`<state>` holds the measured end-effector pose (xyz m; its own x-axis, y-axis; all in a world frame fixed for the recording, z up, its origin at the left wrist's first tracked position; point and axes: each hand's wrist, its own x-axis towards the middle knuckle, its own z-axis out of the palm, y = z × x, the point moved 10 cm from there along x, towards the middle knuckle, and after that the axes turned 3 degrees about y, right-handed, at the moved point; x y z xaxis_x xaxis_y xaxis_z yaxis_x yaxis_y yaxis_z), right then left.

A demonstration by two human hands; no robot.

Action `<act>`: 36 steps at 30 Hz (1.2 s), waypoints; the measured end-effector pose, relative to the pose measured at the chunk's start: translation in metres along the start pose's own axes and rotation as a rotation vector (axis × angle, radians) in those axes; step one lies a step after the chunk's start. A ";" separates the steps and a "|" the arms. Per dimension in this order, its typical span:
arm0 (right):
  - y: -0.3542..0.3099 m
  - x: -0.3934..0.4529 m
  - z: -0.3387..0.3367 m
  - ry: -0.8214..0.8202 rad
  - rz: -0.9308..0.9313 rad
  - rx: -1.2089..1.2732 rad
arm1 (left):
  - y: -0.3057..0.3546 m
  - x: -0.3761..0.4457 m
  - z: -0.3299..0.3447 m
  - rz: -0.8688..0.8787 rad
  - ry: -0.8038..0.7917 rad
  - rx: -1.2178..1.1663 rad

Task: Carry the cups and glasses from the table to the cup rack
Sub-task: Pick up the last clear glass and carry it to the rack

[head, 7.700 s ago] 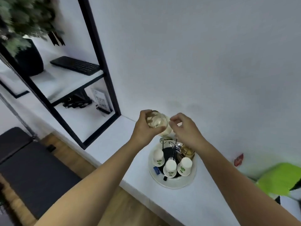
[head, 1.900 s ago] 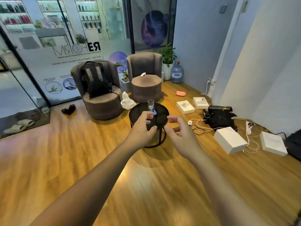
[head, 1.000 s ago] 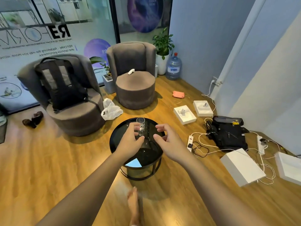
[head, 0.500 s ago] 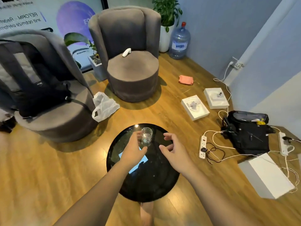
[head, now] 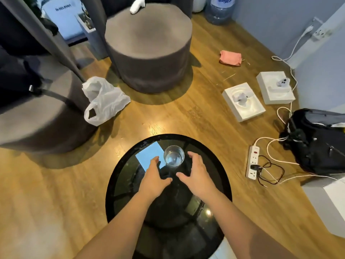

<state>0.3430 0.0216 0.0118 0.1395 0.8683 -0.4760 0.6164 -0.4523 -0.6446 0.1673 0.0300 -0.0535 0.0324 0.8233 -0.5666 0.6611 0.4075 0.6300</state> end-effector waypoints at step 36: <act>-0.126 -0.382 -0.525 0.955 -0.189 0.256 | 0.595 -0.389 0.015 1.036 -0.449 -0.343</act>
<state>0.6190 -0.1462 0.5884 0.6890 0.6789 0.2538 0.5230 -0.2232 -0.8226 0.5591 -0.0541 0.5334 0.7411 0.6391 0.2058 -0.0694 -0.2320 0.9702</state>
